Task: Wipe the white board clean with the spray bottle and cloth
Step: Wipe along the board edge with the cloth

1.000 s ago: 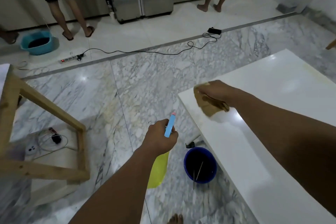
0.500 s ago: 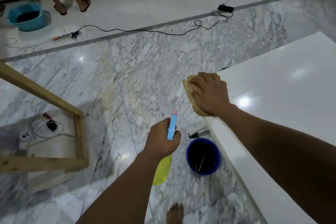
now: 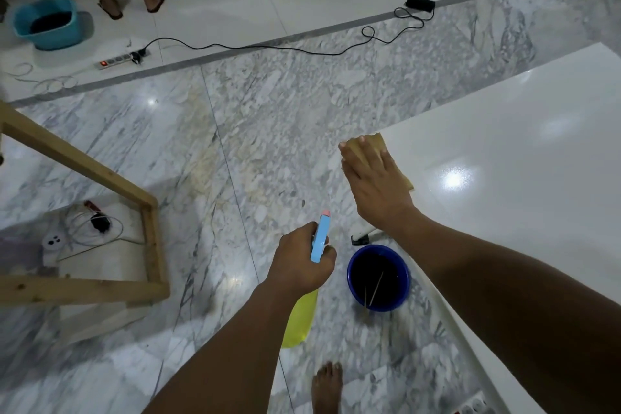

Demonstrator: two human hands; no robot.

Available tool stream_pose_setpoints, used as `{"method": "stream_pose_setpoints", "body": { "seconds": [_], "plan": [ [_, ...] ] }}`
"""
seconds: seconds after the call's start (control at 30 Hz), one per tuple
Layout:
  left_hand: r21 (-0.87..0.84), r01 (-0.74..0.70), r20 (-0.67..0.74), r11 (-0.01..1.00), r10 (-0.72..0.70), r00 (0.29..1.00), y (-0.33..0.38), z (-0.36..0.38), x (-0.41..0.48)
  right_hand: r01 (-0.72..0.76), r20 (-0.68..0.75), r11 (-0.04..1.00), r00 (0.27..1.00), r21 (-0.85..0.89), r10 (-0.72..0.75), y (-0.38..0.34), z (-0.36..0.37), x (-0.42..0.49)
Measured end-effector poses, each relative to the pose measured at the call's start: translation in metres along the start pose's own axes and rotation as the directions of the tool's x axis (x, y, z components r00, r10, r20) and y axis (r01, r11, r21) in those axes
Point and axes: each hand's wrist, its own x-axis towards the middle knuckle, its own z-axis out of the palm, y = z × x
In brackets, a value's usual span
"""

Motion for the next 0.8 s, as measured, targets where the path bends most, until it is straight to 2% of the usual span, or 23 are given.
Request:
{"method": "stream_pose_setpoints", "body": {
  "seconds": [0.3, 0.57, 0.8],
  "plan": [
    [0.014, 0.009, 0.054, 1.000, -0.010, 0.999, -0.001, 0.023, -0.032, -0.042, 0.095, 0.999, 0.995, 0.026, 0.039, -0.007, -0.002, -0.053],
    [0.034, 0.006, 0.080, 0.999, -0.009, 0.997, 0.001, 0.046, -0.070, -0.062, 0.074, 0.998, 0.995, 0.024, 0.060, -0.015, 0.004, -0.118],
    [0.080, -0.018, 0.100, 0.997, 0.010, 0.995, 0.012, 0.077, -0.127, -0.058, 0.041, 0.996, 0.998, 0.073, 0.055, -0.019, 0.024, -0.222]
  ]
}}
